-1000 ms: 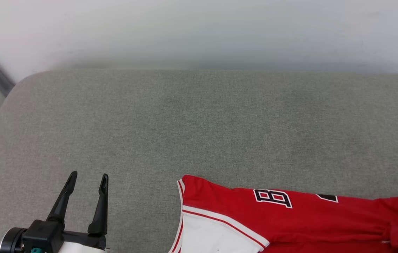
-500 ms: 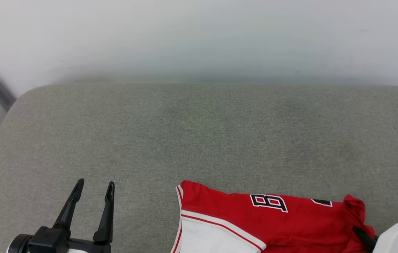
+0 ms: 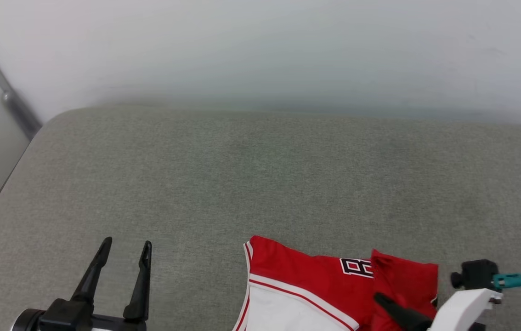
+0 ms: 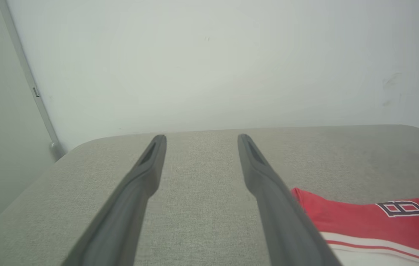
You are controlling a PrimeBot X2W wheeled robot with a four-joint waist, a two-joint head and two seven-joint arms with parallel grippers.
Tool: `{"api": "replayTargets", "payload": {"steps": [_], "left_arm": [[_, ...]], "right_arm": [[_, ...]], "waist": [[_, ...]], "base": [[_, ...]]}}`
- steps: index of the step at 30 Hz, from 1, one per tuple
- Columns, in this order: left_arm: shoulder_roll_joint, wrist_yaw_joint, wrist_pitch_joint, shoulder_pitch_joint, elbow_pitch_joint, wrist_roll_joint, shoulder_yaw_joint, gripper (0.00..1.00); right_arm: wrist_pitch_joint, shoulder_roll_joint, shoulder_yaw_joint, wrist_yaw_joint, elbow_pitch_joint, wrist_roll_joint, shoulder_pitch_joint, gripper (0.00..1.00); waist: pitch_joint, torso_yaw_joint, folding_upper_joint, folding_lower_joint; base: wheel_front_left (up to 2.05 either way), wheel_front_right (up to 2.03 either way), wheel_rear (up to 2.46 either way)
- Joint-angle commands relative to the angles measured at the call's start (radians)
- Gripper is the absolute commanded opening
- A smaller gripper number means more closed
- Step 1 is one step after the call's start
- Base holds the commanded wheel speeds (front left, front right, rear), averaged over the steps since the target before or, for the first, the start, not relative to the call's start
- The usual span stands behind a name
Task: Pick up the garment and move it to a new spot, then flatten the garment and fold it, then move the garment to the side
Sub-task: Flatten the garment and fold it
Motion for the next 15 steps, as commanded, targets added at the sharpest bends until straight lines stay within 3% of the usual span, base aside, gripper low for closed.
{"api": "replayTargets", "payload": {"steps": [1, 15], "left_arm": [[-0.002, -0.001, -0.002, -0.005, -0.008, 0.004, 0.007, 1.00], [0.005, -0.001, -0.002, -0.011, -0.011, 0.006, 0.000, 1.00]], "right_arm": [[-0.022, 0.003, 0.020, 0.000, 0.017, 0.028, -0.019, 0.00], [-0.298, 0.002, 0.316, 0.000, 0.315, 0.278, -0.163, 0.00]], "waist": [[0.001, 0.008, 0.0000, -0.0001], [0.008, 0.070, 0.0000, -0.0001]], "base": [[0.00, 0.00, 0.00], [0.00, 0.00, 0.00]]}}
